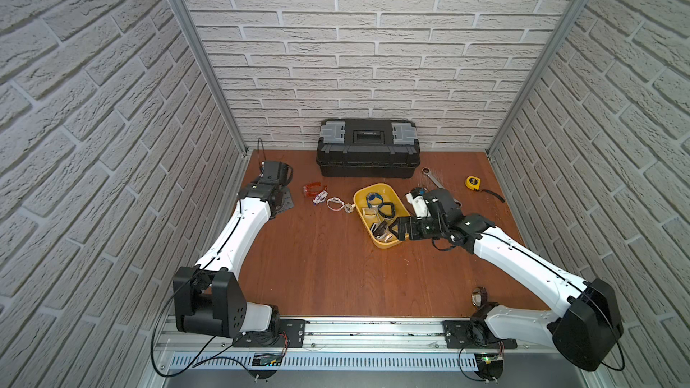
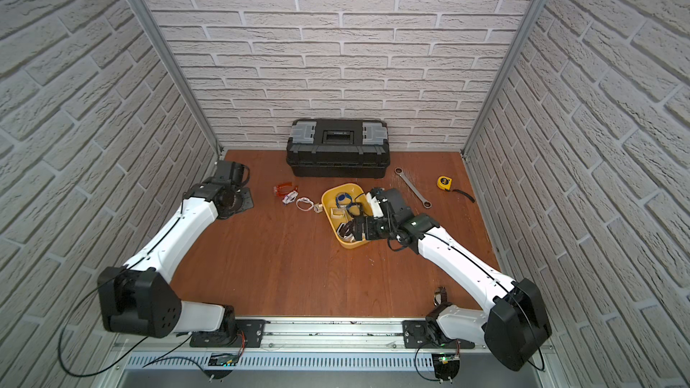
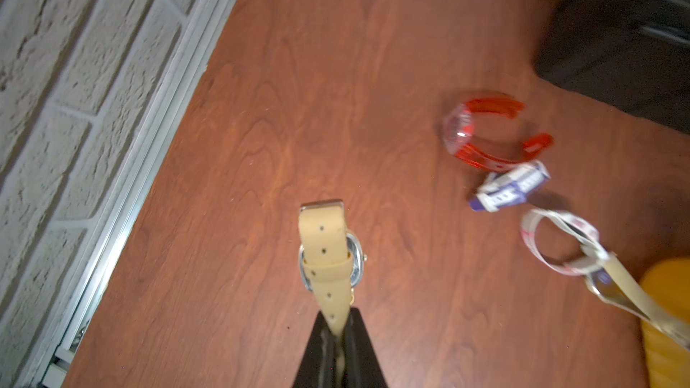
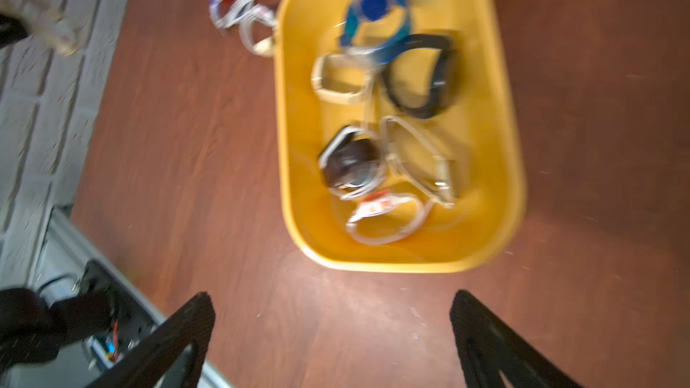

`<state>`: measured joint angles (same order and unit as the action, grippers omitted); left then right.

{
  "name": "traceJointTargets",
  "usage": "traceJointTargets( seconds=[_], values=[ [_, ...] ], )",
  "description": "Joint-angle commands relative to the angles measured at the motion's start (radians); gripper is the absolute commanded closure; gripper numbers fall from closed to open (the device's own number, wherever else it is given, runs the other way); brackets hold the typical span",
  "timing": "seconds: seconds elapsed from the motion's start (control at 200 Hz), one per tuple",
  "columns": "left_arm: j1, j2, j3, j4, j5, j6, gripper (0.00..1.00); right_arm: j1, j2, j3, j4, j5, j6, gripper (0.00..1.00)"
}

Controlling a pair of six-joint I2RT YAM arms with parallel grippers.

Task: Put the watch into the storage box
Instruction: Pick up the watch at the center of the board, then adjust the storage box at the center of the board.

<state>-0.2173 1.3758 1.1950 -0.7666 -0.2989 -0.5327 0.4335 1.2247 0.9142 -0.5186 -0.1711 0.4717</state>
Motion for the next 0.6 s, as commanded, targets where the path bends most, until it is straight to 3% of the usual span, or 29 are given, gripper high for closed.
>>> traceJointTargets(
  seconds=[0.0,0.13,0.28,0.385,0.595],
  values=[
    [-0.151,-0.007,0.069,-0.080,-0.031,0.033,0.99,-0.088,-0.013,-0.010,-0.015,0.063,0.021,0.00],
    [-0.308,0.024,0.135,-0.102,-0.012,0.028,0.99,-0.181,0.081,0.037,-0.021,0.050,-0.020,0.00],
    [-0.427,0.062,0.194,-0.118,0.016,0.019,0.99,-0.239,0.238,0.076,0.099,-0.120,-0.076,0.00],
    [-0.467,0.071,0.220,-0.120,0.048,0.016,0.99,-0.234,0.345,0.095,0.210,-0.227,-0.082,0.01],
    [-0.479,0.041,0.230,-0.123,0.124,0.000,0.99,-0.166,0.397,0.110,0.287,-0.262,-0.078,0.01]
  ],
)
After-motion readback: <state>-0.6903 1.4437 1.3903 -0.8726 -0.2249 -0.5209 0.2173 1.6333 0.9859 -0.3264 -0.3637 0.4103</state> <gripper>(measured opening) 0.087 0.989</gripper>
